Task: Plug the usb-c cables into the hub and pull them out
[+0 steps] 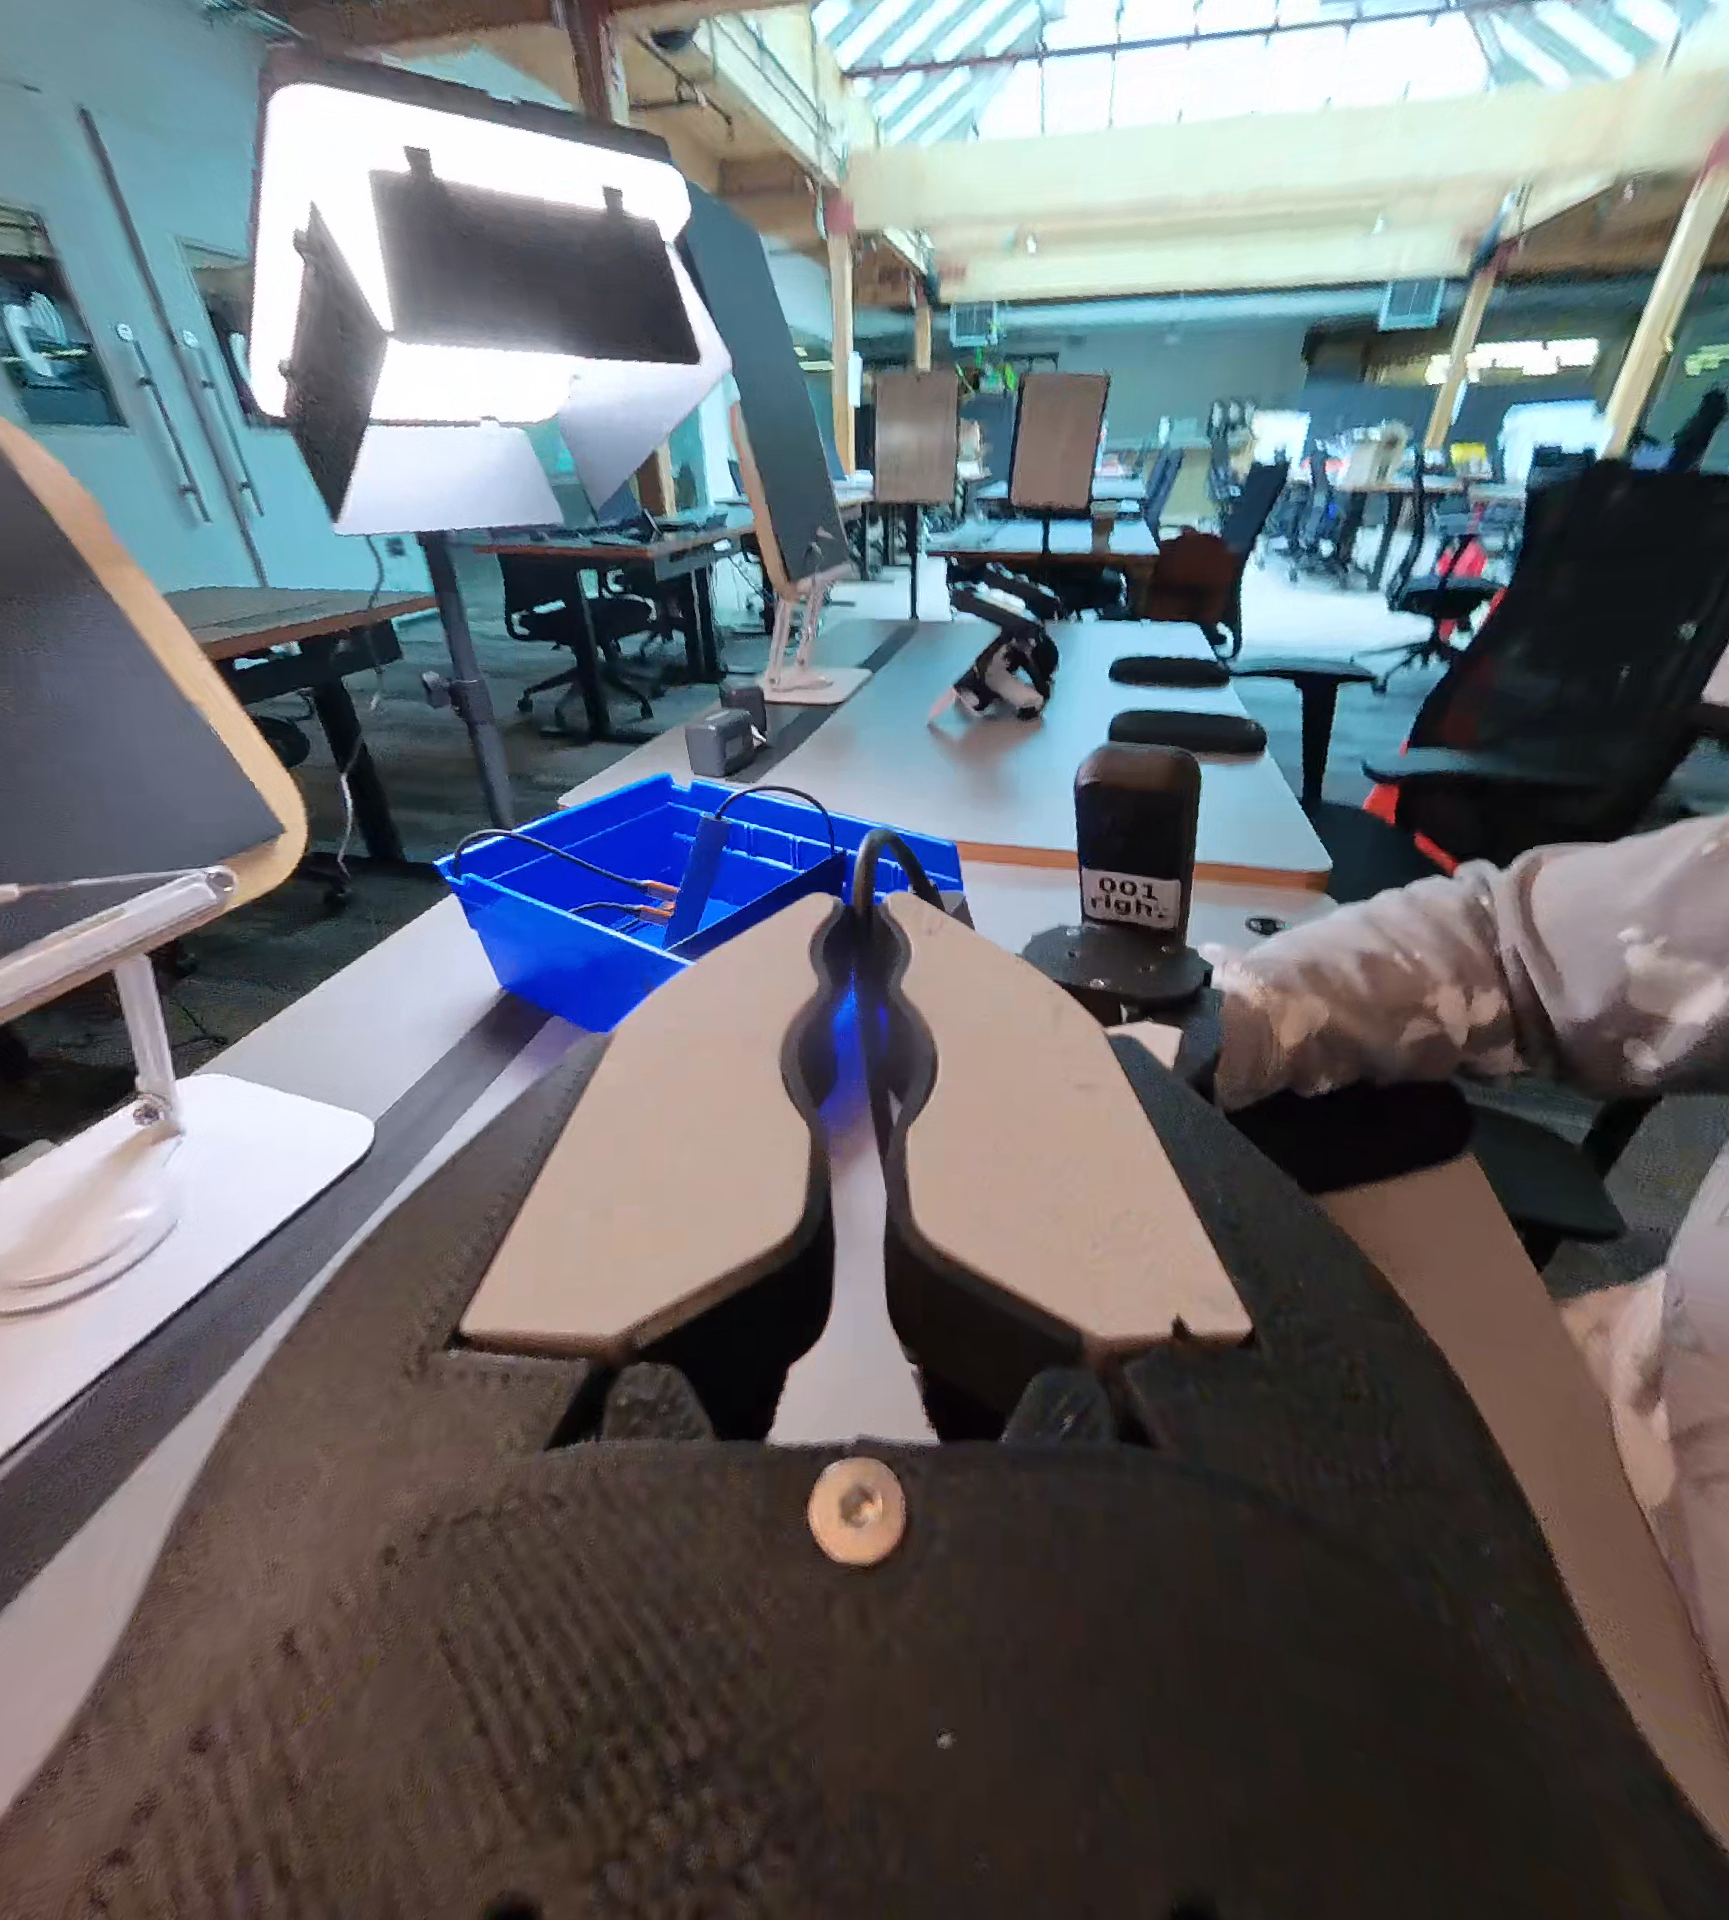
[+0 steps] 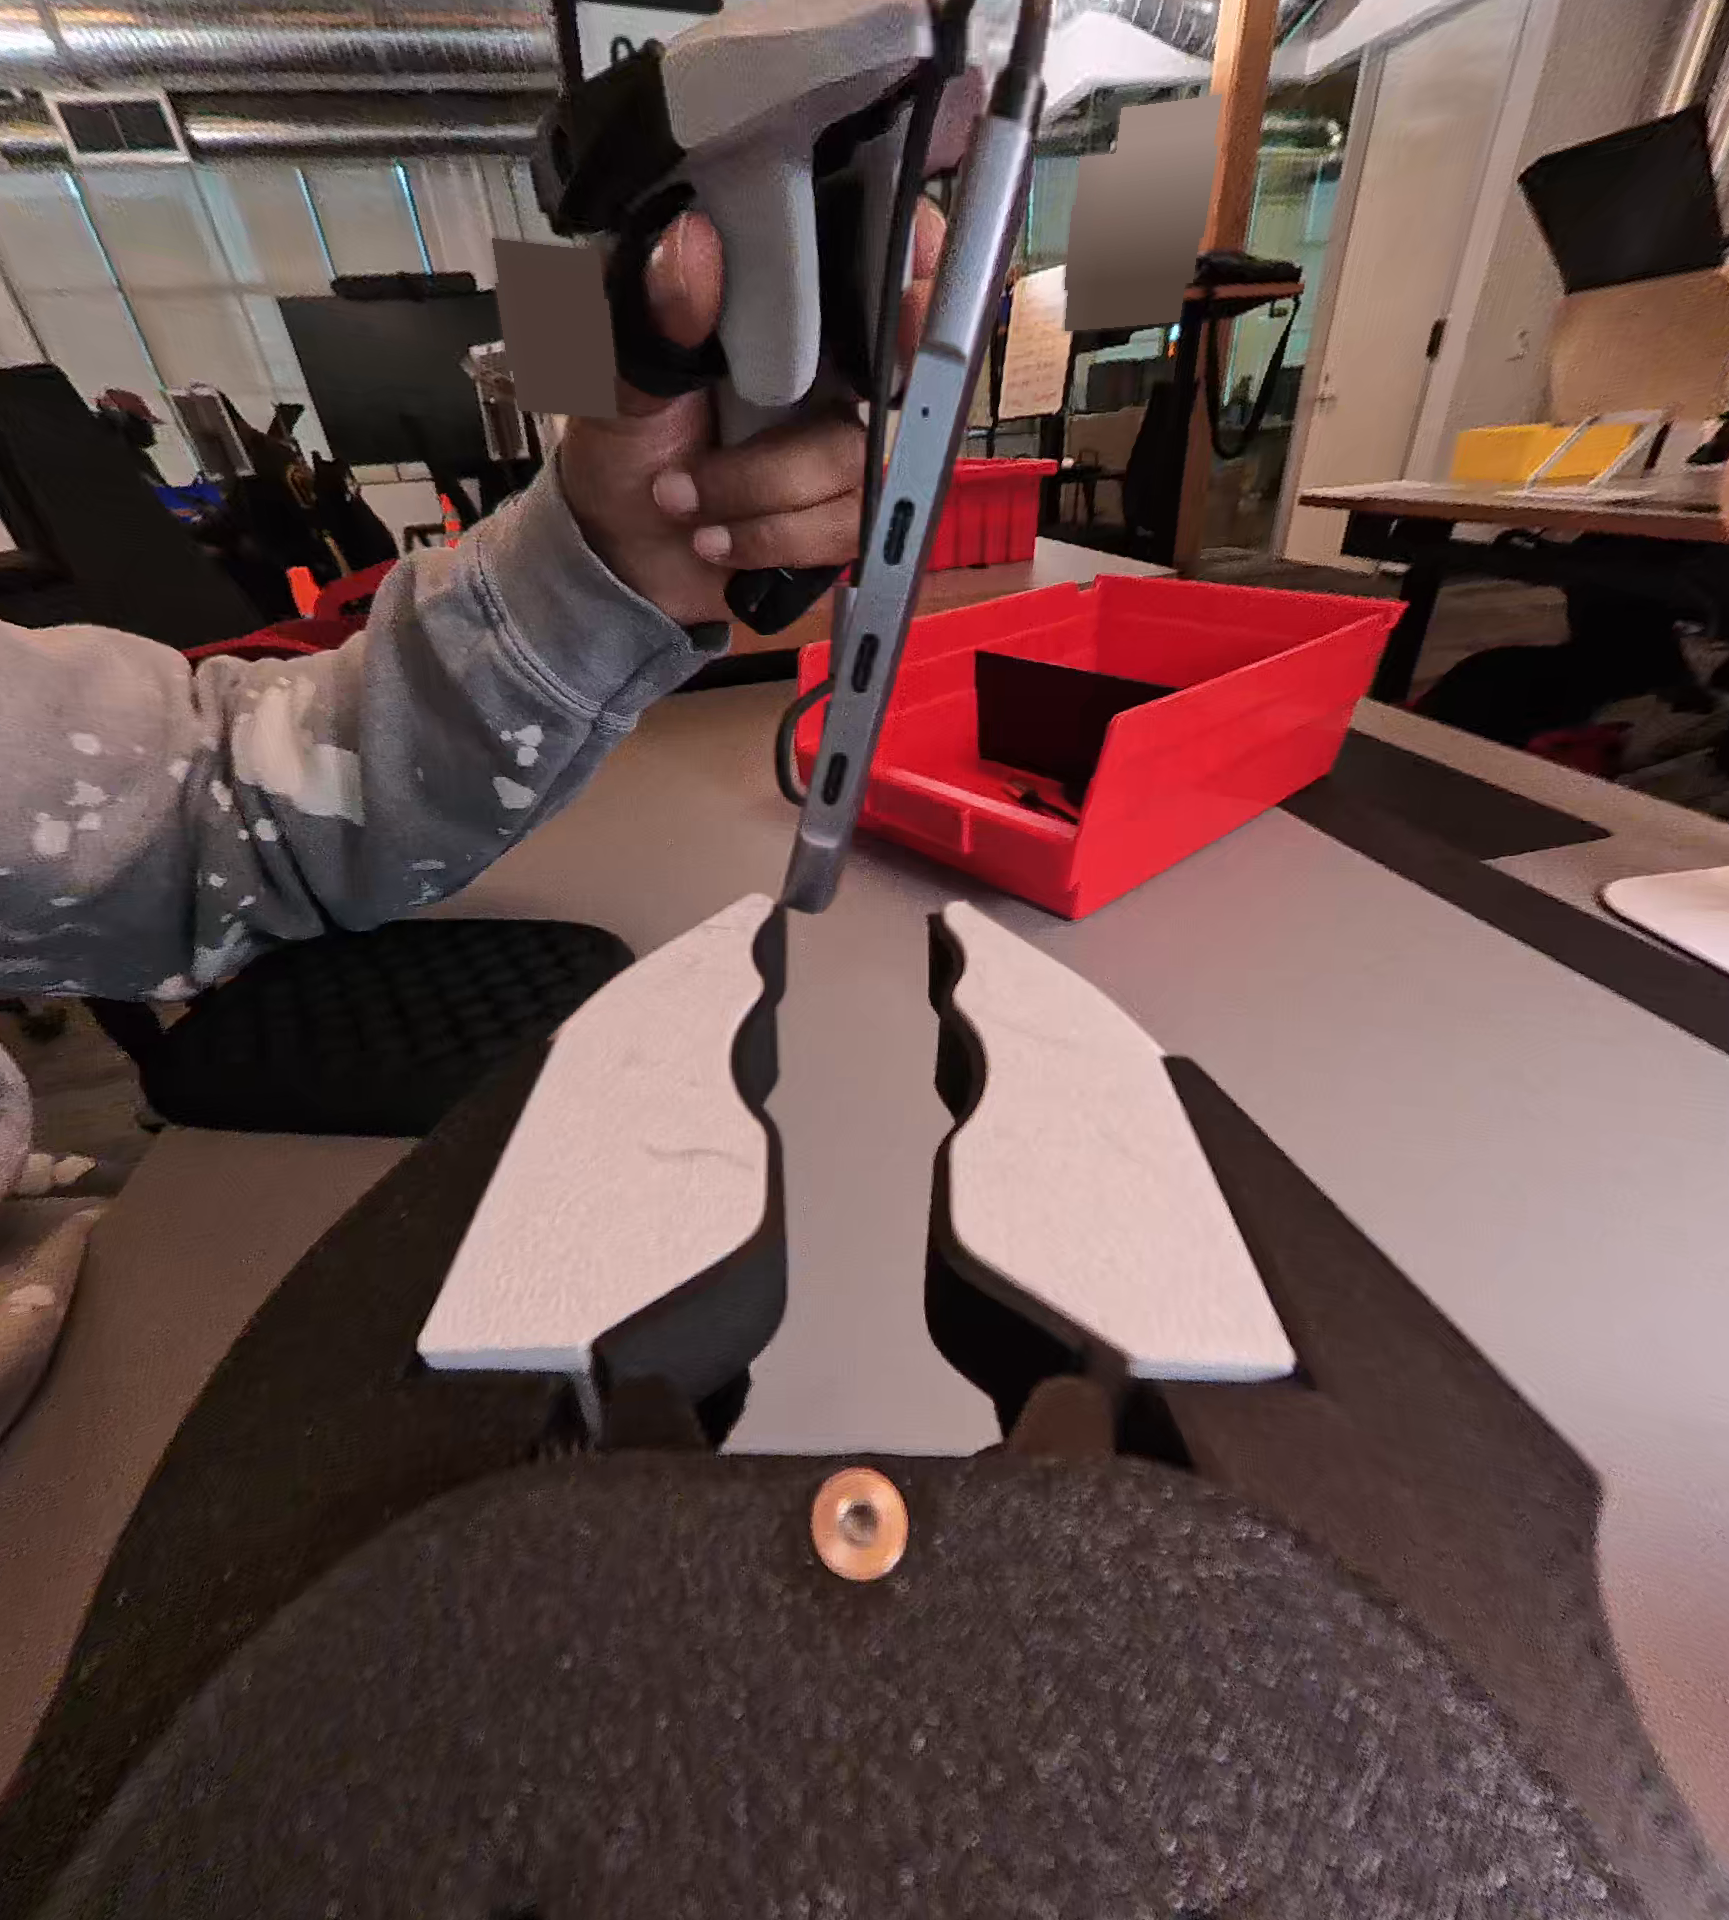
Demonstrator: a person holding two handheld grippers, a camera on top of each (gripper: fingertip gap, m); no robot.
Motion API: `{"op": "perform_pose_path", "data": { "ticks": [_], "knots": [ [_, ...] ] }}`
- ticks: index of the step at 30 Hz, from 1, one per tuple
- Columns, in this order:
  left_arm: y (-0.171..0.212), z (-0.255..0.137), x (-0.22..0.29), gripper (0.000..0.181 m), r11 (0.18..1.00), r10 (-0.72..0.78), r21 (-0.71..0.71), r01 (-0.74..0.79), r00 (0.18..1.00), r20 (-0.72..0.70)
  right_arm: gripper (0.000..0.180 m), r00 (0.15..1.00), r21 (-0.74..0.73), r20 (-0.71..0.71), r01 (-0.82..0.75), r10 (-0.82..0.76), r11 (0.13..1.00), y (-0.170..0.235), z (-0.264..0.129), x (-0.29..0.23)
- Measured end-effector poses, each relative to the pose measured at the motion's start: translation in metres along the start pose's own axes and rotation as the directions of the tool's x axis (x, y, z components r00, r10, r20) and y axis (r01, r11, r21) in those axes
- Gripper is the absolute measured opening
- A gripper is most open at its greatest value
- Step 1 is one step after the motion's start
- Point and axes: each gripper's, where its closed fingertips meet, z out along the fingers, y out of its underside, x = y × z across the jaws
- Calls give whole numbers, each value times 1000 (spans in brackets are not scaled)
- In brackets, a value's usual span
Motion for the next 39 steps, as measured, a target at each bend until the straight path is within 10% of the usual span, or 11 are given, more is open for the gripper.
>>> {"op": "perform_pose_path", "data": {
  "ticks": [23,26,29,39],
  "knots": [
    [13,10,20,3,973,-195,97,209,971,-139,57,973,-76,-229,15,-32,997,18,6,43],
    [15,14,26,4,971,-205,91,222,965,-164,10,998,-62,-58,24,-28,998,17,17,12],
    [16,13,24,4,976,-186,85,200,971,-151,9,997,-71,-30,69,-72,995,13,15,5],
    [52,-14,-28,33,914,218,-380,-142,962,166,9,911,-357,-211,267,-355,895,-5,-43,52]
  ]
}}
